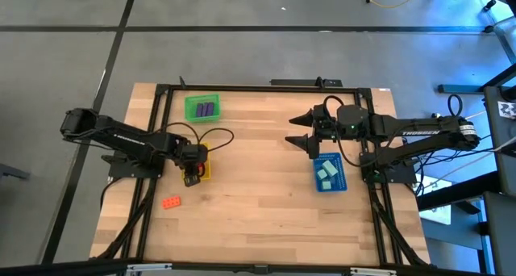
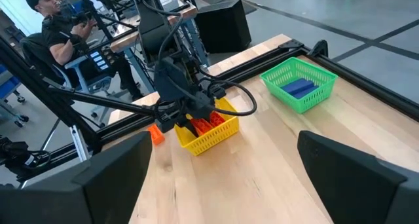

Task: Sort & place blocks by color
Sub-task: Put the right orange game piece into the yellow bin

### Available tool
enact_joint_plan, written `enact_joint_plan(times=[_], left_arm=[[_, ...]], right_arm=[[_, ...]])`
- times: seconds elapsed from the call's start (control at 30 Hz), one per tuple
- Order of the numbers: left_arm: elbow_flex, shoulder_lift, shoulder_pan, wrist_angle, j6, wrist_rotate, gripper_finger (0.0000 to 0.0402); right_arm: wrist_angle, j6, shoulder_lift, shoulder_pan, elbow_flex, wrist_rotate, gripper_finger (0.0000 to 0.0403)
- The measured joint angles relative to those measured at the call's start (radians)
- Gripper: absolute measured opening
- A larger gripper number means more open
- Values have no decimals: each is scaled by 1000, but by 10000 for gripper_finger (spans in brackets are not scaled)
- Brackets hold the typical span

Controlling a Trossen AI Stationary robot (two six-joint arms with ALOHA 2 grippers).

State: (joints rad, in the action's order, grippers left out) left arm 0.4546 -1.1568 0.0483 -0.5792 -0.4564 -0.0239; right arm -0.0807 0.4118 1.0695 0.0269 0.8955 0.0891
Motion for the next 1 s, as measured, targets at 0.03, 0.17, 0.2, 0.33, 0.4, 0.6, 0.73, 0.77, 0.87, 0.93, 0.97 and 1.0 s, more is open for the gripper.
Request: enact_joint_plan(times=[0.03, 0.17, 0.2, 0.33, 0.4, 0.6, 0.73, 0.77, 0.87, 0.93, 0.97, 1.0], left_arm=[[0, 0, 0, 0, -7, 0, 149], [0, 0, 0, 0, -20, -14, 150], [0, 0, 0, -1, -26, -19, 150], [1, 0, -6, -3, -36, -46, 151], [1, 0, -19, -6, -47, -68, 151], [1, 0, -61, -8, -61, -135, 151], [6, -1, -88, -22, -61, -191, 151], [12, -2, -93, -33, -59, -199, 152], [37, -2, -109, -48, -32, -203, 166], [48, -2, -116, -49, -19, -197, 182], [54, -2, -120, -57, -11, -196, 191], [60, -2, -123, -63, -8, -196, 201]], right_arm=[[0, 0, 0, 0, 0, 0, 385], [-1, -1, 0, 0, 0, -1, 385], [-3, -1, 0, 0, 0, -1, 385], [-13, -1, 0, 0, 0, -1, 385], [-19, -1, 0, 0, 0, -3, 385], [-21, -1, 0, 0, 0, -3, 385], [-21, -5, 0, 0, 0, -3, 385], [-21, -8, 0, 0, 0, -3, 385], [-21, -25, 0, 0, 0, -3, 385], [-21, -26, 0, 0, 0, -3, 385], [-21, -25, 0, 0, 0, -3, 385], [-22, -25, 0, 0, 0, -3, 385]])
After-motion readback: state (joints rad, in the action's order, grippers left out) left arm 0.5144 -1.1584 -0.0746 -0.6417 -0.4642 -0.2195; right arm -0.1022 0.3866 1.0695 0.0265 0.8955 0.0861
